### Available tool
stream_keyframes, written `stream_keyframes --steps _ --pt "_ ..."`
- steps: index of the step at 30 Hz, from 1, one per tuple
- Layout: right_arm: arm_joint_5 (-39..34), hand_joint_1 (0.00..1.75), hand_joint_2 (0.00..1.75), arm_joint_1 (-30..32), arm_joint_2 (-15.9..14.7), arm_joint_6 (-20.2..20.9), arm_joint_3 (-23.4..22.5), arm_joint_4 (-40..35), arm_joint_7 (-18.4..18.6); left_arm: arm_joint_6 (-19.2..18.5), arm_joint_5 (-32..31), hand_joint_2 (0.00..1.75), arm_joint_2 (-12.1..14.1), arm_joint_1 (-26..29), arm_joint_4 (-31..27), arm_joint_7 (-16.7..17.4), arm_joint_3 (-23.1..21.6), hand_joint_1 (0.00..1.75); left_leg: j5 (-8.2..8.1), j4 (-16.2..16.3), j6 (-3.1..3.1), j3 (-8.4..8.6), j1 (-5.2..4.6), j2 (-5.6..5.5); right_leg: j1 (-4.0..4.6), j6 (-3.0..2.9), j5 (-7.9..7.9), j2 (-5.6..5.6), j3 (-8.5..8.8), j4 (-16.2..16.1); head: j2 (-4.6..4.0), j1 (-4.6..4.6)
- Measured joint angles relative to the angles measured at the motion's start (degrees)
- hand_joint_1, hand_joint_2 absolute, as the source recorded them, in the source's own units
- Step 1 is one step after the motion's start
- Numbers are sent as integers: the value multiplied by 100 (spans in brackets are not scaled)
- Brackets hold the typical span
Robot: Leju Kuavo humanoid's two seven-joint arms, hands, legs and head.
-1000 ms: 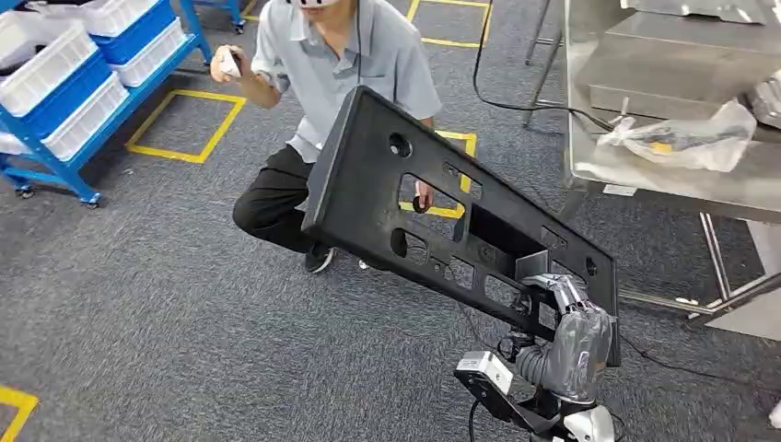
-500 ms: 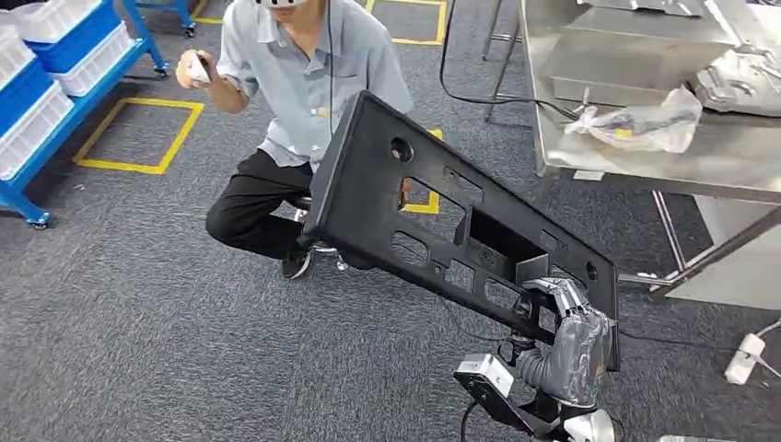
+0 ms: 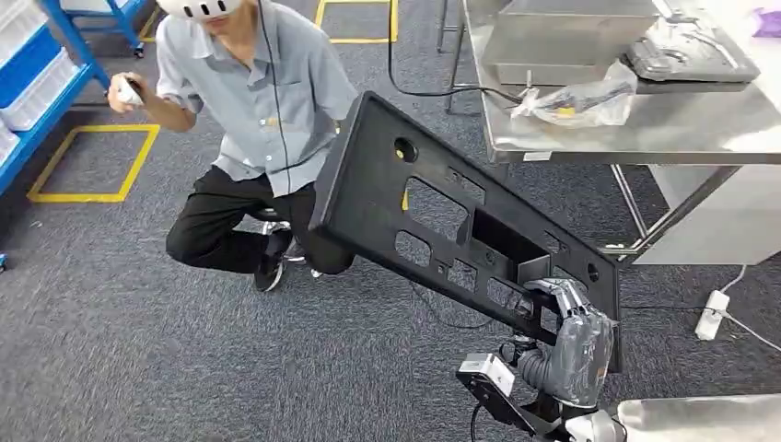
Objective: Take the parts from the cabinet and place them on the table.
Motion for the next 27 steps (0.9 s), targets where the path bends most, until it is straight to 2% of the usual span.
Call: stream_keyframes --steps 1,2,3,4,7,8,9,10,11,12,13,14,15,16,17,18,19,22,23,24,25,27 --pt "0 175 175 3 0 0 -2 0 0 0 2 175 2 0 0 4 0 0 271 -459 -1 200 12 -21 -13 24 -18 63 0 34 0 0" --pt "0 175 175 10 0 0 -4 0 0 0 -2 175 4 1 0 4 0 0 546 -1023 -3 455 36 -131 -27 56 -48 120 -9 84 0 0" --pt "0 175 175 16 0 0 -7 -4 0 -2 -2 175 4 16 0 4 2 0 463 -1219 -1 545 50 -327 -23 90 -72 151 -39 119 0 4" --pt "0 175 175 18 0 0 -11 -9 0 -2 -2 175 2 13 0 2 2 0 465 -1284 24 554 36 -339 2 125 -87 199 -85 187 0 -2" --pt "2 175 175 93 -2 0 -39 -48 0 -2 -7 175 0 -30 0 -4 -2 0 500 -1280 117 544 -4 -233 -34 223 -41 284 -109 138 0 2" --pt "2 175 175 105 -2 -2 -50 -55 0 -4 -11 175 -11 -30 0 -4 -2 0 540 -1333 177 560 34 -170 -44 239 -75 267 -122 177 0 2" --pt "2 175 175 121 -2 -2 -66 -68 0 -2 -13 175 -11 -24 0 -4 0 0 545 -1345 205 566 29 -132 -31 254 -183 60 -169 307 0 11" --pt "2 175 175 120 -2 -2 -70 -90 0 -2 -20 175 -7 -18 0 -11 0 0 545 -1346 249 561 25 -87 -28 275 -398 -70 -320 632 0 9" --pt "2 175 175 120 -2 -2 -74 -92 0 -2 -22 175 -4 -12 0 -11 0 0 540 -1346 257 557 11 -35 -37 296 -648 -134 -541 1115 0 11" --pt "2 175 175 128 -2 -2 -74 -92 0 -2 -22 175 -4 -6 0 -9 0 0 536 -1346 264 554 -3 15 -45 307 -823 -160 -731 1521 0 9" --pt "2 175 175 142 -2 -2 -77 -92 0 -2 -22 175 -4 0 0 -11 0 0 534 -1345 265 551 -11 70 -51 312 -912 -170 -889 1854 0 11" --pt "2 175 175 154 -2 -2 -81 -92 0 -2 -22 175 -7 2 0 -11 0 0 530 -1345 267 554 -18 117 -50 308 -851 -173 -898 1876 0 9" --pt "2 175 175 159 -2 -2 -90 -92 0 -2 -22 175 -7 -1 0 -11 0 0 525 -1345 266 557 -22 159 -46 292 -690 -176 -787 1660 0 11" --pt "2 175 175 159 -2 -2 -92 -92 0 -2 -22 175 -9 -4 0 -11 0 0 519 -1345 266 569 -27 204 -37 263 -463 -200 -566 1243 0 9" --pt "2 175 175 158 -2 -2 -92 -101 0 -2 -22 175 -11 -7 0 -9 0 0 508 -1345 257 592 -29 245 -9 214 -191 -289 -220 615 0 9" --pt "2 175 175 153 -2 -2 -94 -107 0 -4 -22 175 -18 -6 0 -11 0 0 498 -1346 243 609 -28 276 42 159 -117 -497 8 180 0 11" --pt "2 175 175 143 -2 -2 -94 -111 0 -7 -22 175 -26 -5 0 -9 0 0 481 -1336 213 605 -64 315 99 144 -155 -544 17 115 0 9" --pt "13 175 175 157 -2 -2 -112 -127 0 -9 -22 175 -28 -20 0 -9 0 0 486 -1367 135 631 -48 419 117 97 -135 -391 -21 115 0 7" --pt "13 175 175 161 -2 -2 -116 -136 0 -9 -22 175 -35 -31 0 -9 -2 0 464 -1369 89 653 -77 448 74 43 -91 -339 26 20 0 2" --pt "15 175 175 172 -2 -2 -116 -140 0 -9 -24 175 -31 -32 0 -11 -2 0 380 -1259 63 622 -42 275 42 26 -52 -310 67 -33 0 2" --pt "15 175 175 155 0 -2 -116 -144 0 -9 -24 175 -33 -29 0 -13 -2 0 179 -984 56 491 -39 116 20 -5 -40 -277 70 -45 0 -7" --pt "15 175 175 156 2 -2 -116 -142 0 -11 -24 175 -35 -13 0 -11 -2 0 -235 -137 26 99 -26 10 15 -25 -42 -202 65 -42 0 -17"
